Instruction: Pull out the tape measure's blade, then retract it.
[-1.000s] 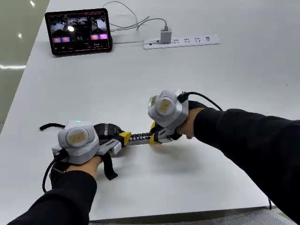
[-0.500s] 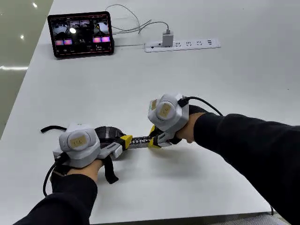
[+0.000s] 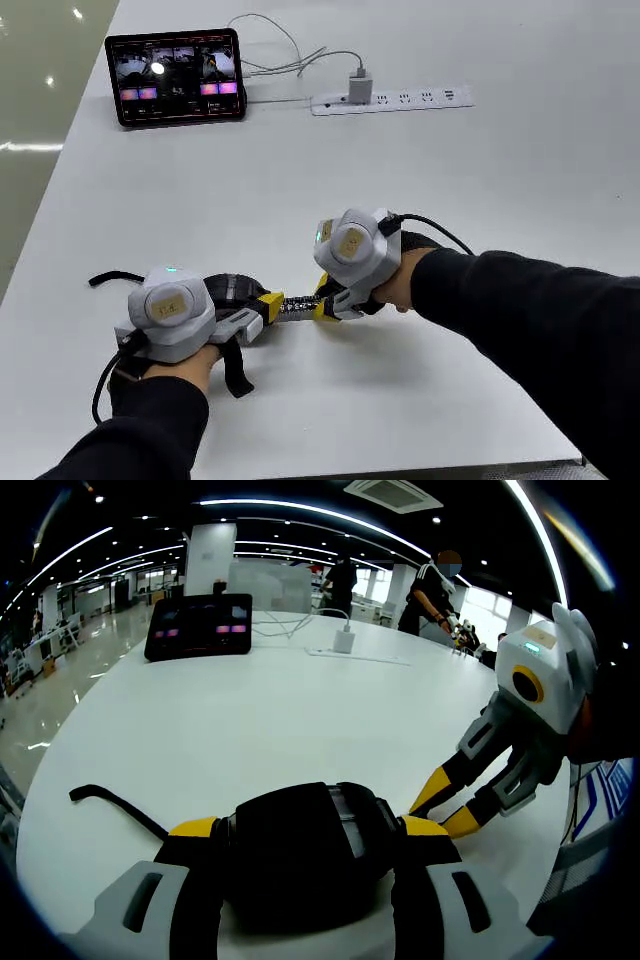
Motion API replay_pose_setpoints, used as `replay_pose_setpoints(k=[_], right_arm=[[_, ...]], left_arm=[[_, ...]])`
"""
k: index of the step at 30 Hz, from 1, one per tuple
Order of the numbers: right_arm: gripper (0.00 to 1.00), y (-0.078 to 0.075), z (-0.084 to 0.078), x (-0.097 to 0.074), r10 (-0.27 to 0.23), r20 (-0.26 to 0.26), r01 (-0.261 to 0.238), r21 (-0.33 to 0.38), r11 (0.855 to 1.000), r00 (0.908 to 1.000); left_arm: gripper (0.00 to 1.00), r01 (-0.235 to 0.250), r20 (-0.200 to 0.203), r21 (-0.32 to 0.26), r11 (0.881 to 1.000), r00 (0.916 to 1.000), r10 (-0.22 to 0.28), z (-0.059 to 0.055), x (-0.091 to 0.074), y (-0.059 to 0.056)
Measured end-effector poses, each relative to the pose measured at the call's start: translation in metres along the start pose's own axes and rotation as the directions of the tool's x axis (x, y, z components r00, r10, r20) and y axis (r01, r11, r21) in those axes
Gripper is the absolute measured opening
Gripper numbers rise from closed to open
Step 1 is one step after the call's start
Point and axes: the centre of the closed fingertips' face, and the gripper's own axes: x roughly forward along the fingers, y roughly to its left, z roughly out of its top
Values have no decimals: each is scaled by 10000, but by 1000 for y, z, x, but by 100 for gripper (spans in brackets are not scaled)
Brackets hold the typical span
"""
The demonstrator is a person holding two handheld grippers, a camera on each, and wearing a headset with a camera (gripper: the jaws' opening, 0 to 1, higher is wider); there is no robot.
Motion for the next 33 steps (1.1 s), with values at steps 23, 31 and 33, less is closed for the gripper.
replay_pose_setpoints(k=[23,31,33], right_arm=[[10,1,5,3,33,178,-32,-55,10000,9998],[10,2,8,4,48,243,-48,-10,10000,9997],[10,2,8,5,51,251,-50,-48,10000,9997]], left_arm=[[64,34,-29,-26,10000,10000,-34,0,0,-1],[64,48,-37,-67,10000,10000,-48,0,1,0],[64,49,-32,-77,10000,10000,-49,0,1,0]])
